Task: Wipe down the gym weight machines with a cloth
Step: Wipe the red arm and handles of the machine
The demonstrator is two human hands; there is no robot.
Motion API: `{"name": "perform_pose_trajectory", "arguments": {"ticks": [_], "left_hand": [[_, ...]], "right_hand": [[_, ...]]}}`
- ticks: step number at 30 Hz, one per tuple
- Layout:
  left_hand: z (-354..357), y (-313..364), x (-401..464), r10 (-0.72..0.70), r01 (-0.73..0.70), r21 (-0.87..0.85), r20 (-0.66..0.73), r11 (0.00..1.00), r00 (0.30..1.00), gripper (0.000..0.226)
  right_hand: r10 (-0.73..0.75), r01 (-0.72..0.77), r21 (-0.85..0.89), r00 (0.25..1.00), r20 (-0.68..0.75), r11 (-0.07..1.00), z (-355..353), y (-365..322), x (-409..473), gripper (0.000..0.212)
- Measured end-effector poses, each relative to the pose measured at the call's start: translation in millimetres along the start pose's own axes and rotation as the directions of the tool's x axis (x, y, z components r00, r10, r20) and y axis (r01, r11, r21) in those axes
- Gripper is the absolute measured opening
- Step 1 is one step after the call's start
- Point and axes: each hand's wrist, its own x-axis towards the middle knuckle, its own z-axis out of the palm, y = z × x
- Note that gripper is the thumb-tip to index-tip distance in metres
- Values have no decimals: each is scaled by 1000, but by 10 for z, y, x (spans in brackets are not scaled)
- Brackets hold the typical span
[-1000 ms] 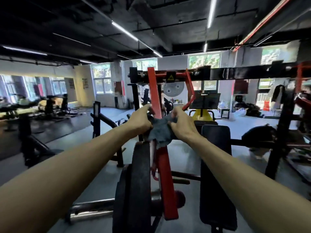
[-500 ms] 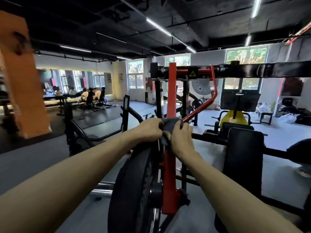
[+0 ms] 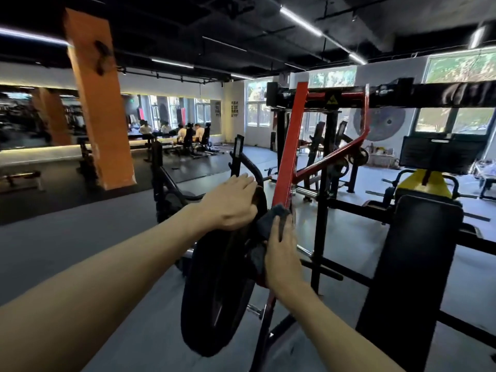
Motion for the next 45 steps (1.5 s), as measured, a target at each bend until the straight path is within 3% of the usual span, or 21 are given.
{"name": "perform_pose_trajectory", "arguments": {"ticks": [3,7,9,12,16,22,26,32,36,38,40,42,45], "left_hand": [[-41,67,-16,-2,2,14,19,1000,1000,69],[-27,66,16,-12,12,-6,8,1000,1000,67],[-33,70,14,-9,9,-17,6,1000,1000,66],[-39,83,-3,-19,19,-50,-7,999,1000,55],[-13,50,10,-11,8,-66,-43,998,999,40],[-8,55,-20,-13,8,-83,-66,997,998,45],[9,45,-50,-6,3,-60,-40,998,999,54],[-9,71,-77,24,-29,-74,-75,997,997,35],[-44,57,-22,43,-46,-31,-76,998,996,32],[-81,36,65,40,-44,-42,-92,998,995,26],[-124,25,174,36,-42,-58,-100,997,994,25],[-159,30,297,31,-36,-48,-103,998,994,20],[-182,20,512,15,-17,-43,-66,999,998,9]], "right_hand": [[1,1,21,998,-68,1000,104,-30,-270,87],[40,-43,190,999,24,981,104,-3,-248,59],[25,-22,92,999,-30,996,8,16,16,71],[24,-24,14,1000,2,1000,-206,13,576,84],[24,-21,-40,998,56,999,-415,57,1002,73],[-172,168,-118,985,-26,979,-198,104,410,64],[-121,126,-215,992,34,968,-42,-103,-230,78],[-25,44,-292,997,70,955,29,-171,-523,80],[-141,125,-307,990,-30,943,117,-46,-428,107],[-219,198,-329,975,-28,923,95,20,-264,111],[-239,235,-252,971,14,939,61,44,-61,99],[-99,99,-10,995,6,995,43,29,131,83],[76,-64,236,996,-40,970,-34,-52,454,75]]}}
